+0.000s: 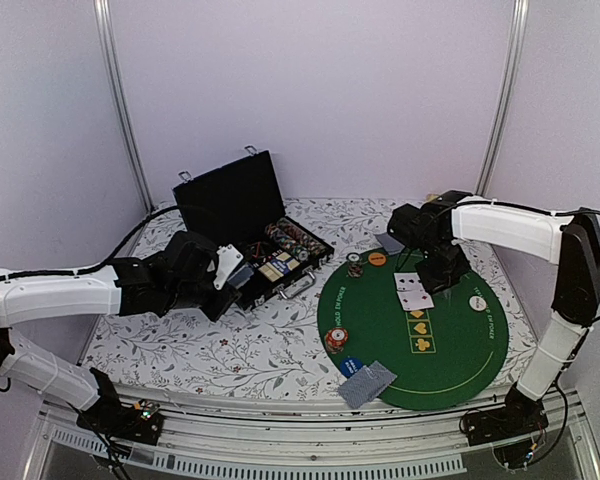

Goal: Distribute texas hold em gaming equipment
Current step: Flop the poker card in the community card area.

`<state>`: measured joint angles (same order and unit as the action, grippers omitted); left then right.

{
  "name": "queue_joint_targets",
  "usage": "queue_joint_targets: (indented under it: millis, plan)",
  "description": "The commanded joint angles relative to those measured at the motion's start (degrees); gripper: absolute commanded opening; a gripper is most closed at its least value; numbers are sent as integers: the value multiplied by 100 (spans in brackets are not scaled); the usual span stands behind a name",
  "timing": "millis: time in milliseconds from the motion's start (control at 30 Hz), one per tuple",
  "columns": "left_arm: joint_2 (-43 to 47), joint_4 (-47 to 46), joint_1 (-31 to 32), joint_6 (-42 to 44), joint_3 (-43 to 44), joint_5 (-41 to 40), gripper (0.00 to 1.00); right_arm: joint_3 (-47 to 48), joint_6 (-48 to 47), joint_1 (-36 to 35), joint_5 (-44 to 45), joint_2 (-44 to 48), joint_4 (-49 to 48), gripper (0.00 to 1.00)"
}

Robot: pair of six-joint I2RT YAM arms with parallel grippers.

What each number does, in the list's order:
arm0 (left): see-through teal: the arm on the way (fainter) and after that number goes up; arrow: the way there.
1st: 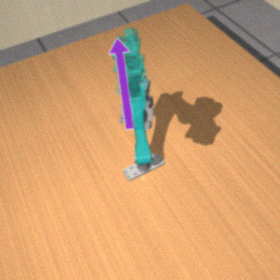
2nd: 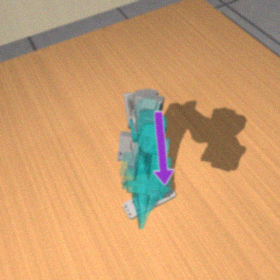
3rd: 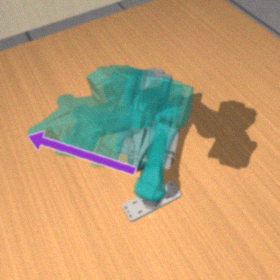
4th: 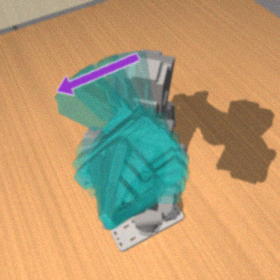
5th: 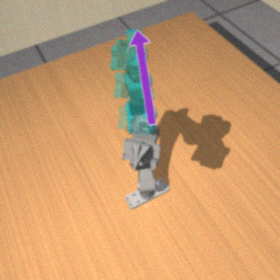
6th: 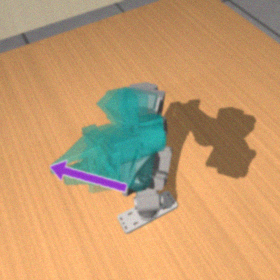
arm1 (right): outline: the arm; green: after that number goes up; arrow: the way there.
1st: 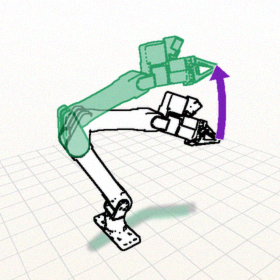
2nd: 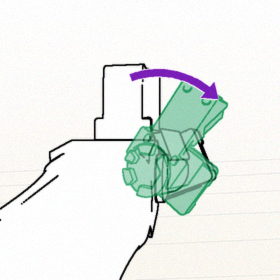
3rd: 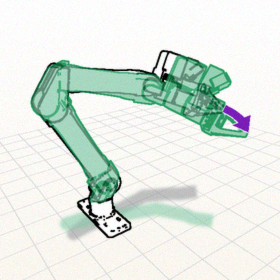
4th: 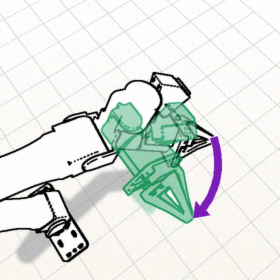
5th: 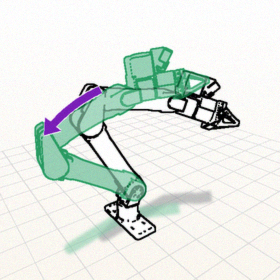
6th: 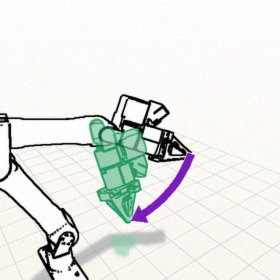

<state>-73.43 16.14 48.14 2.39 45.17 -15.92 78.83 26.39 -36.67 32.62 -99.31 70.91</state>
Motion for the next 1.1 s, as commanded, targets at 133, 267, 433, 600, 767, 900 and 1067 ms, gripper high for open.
queue_joint_targets:
  millis: [133,267,433,600,767,900,1067]
  plan:
    - [5,-197,58,51,36,33,38,-693,480,26,-647,-722,176,2]
    - [-31,-212,60,59,45,46,38,-752,313,-4,-1276,-838,-223,2]
    - [-23,-199,57,52,45,11,38,-901,-152,-74,-2778,-649,-1486,2]
    - [-5,-186,61,55,45,15,38,-1109,-231,-72,-3051,-803,-1884,2]
    - [12,-187,59,59,45,20,38,-1057,-302,-69,-3001,-1020,-1925,2]
    - [16,-184,56,59,45,19,38,-1021,-369,-57,-2757,-1008,-1941,2]
    - [13,-190,57,59,45,19,38,-992,-431,-3,-2594,-1051,-2025,2]
